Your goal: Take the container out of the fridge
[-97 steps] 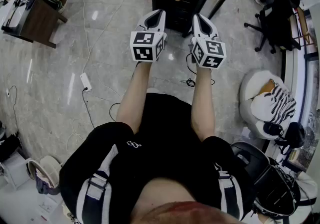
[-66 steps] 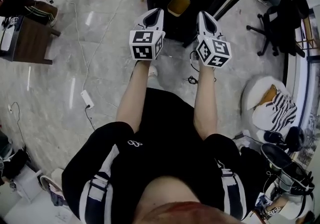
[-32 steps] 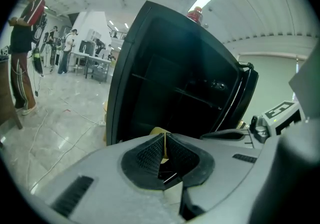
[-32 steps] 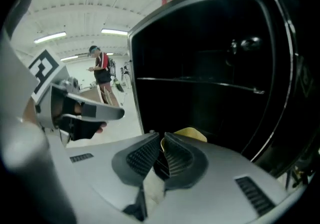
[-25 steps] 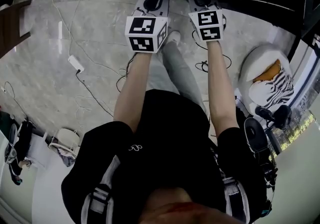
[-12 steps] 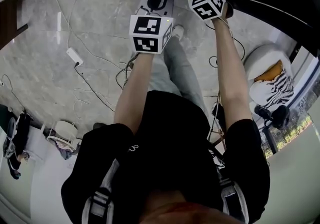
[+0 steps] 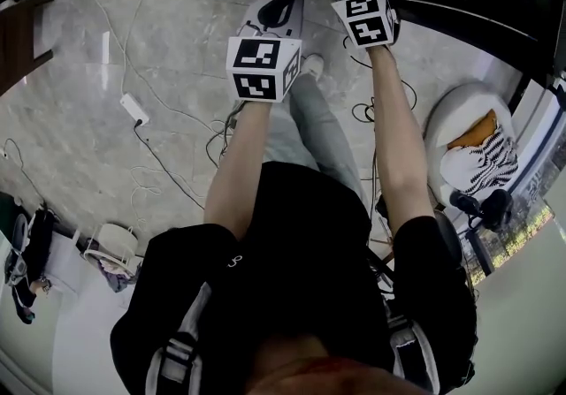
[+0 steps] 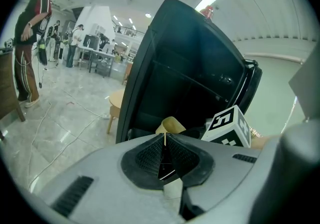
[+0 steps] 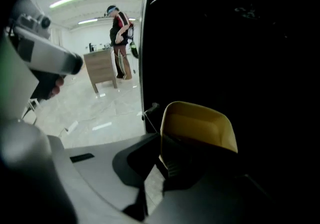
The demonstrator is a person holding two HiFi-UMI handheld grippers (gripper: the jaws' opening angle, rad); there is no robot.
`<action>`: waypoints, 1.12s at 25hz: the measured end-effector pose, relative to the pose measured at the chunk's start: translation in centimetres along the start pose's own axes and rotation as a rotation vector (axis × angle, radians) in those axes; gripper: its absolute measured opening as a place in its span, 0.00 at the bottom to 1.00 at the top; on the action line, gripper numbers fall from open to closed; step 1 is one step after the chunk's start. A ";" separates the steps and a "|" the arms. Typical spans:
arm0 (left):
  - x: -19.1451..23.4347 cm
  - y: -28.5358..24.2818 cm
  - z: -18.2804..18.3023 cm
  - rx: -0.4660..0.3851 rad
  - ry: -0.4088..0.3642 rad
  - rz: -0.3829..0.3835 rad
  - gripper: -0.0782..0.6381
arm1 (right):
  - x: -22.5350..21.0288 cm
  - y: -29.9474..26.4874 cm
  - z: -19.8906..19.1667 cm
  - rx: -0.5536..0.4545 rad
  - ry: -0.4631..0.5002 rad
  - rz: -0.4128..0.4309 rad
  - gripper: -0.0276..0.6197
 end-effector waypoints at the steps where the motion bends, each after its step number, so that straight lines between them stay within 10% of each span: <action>1: -0.2 0.3 0.2 -0.005 -0.001 0.000 0.13 | 0.1 0.8 0.2 -0.028 -0.052 -0.002 0.07; 10: -1.5 4.6 3.0 -0.094 -0.011 0.046 0.13 | 1.8 9.7 1.4 -0.283 -0.542 -0.003 0.07; 16: -3.5 8.2 5.8 -0.149 -0.067 0.039 0.13 | 3.5 16.9 3.1 -0.449 -0.705 0.036 0.07; 28: -8.6 13.0 14.2 -0.350 -0.203 -0.045 0.13 | 4.3 27.8 9.1 -0.769 -0.580 0.174 0.07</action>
Point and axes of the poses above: the fingertips, and each gripper's own axes: y backward along the fingers, x to its left, z out of its top, the point moved 6 cm from there along y, backward along the fingers, and after that the axes turned 2 degrees about z, right-handed, at the moved point
